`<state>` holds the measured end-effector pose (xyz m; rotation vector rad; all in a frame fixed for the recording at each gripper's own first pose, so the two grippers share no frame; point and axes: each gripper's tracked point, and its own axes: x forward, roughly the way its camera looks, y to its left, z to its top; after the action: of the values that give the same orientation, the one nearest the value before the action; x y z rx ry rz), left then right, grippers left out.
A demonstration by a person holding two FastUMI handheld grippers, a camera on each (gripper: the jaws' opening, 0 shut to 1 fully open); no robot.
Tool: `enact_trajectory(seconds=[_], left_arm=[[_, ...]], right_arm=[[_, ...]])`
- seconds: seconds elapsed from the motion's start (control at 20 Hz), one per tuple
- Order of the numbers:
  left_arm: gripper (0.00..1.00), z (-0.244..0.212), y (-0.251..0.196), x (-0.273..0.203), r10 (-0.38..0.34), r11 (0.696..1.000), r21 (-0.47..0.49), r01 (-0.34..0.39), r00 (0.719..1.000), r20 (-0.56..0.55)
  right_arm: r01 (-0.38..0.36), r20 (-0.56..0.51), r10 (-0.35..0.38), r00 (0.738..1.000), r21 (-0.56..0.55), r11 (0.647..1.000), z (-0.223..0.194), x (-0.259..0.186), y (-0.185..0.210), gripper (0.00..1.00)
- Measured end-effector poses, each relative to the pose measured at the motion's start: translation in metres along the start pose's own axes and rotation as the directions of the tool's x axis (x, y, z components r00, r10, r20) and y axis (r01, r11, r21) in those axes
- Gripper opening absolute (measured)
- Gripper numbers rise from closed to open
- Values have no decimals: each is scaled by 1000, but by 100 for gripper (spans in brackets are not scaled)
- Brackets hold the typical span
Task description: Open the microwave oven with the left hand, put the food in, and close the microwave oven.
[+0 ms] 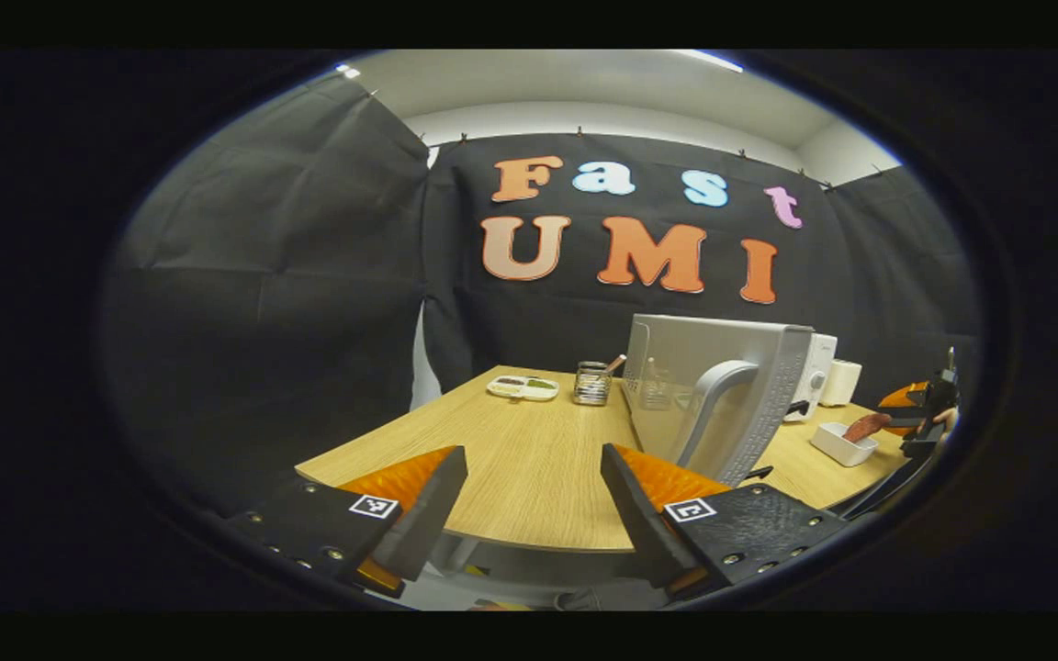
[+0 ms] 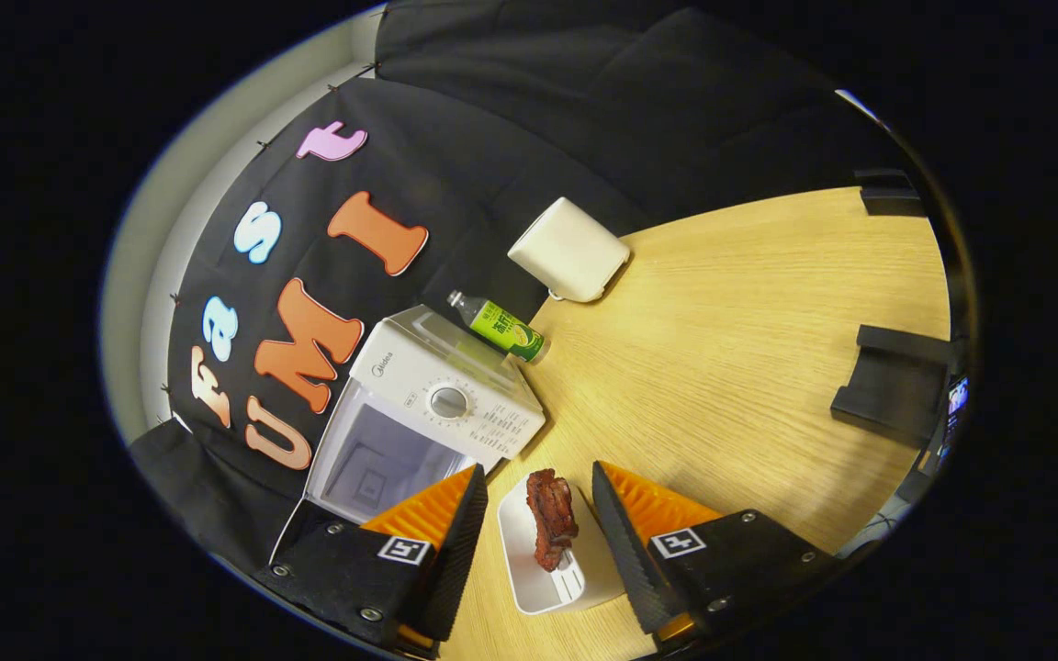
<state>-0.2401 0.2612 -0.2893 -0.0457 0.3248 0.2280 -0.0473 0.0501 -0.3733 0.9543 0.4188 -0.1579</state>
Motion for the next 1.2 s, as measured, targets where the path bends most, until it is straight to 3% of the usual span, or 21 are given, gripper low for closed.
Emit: enact_trajectory(seconds=[0.05, 0.1, 0.2, 0.25, 0.45, 0.75, 1.2], left_arm=[[89, 0, 1, 0, 0, 1000, 1, 0, 1000, -2], [89, 0, 2, 0, 1, 1000, 1, -1, 1000, -5], [87, -2, 2, 0, 1, 1000, -4, -1, 1000, -7], [89, -3, 2, 1, 2, 1000, -4, -2, 1000, -9], [89, -3, 7, 2, 13, 1000, -6, -13, 1000, -5], [89, -2, 13, 4, 22, 1000, -6, -22, 1000, 0], [90, -3, 13, 14, 6, 1000, -13, -6, 1000, 0]], right_arm=[[3, -7, -3, 1000, 3, 1000, -3, 1, -2, 65], [7, -9, -7, 1000, 2, 1000, -4, 2, -2, 50], [30, 8, -30, 1000, -10, 1000, 0, 5, -7, 39], [32, 12, -32, 999, -5, 999, 0, 5, -6, 25], [34, 31, -33, 999, -44, 998, 4, 4, 3, 12], [26, 91, -13, 996, -138, 990, 30, -4, 37, 8], [-108, 78, 119, 990, -130, 986, 20, 8, 127, 8]])
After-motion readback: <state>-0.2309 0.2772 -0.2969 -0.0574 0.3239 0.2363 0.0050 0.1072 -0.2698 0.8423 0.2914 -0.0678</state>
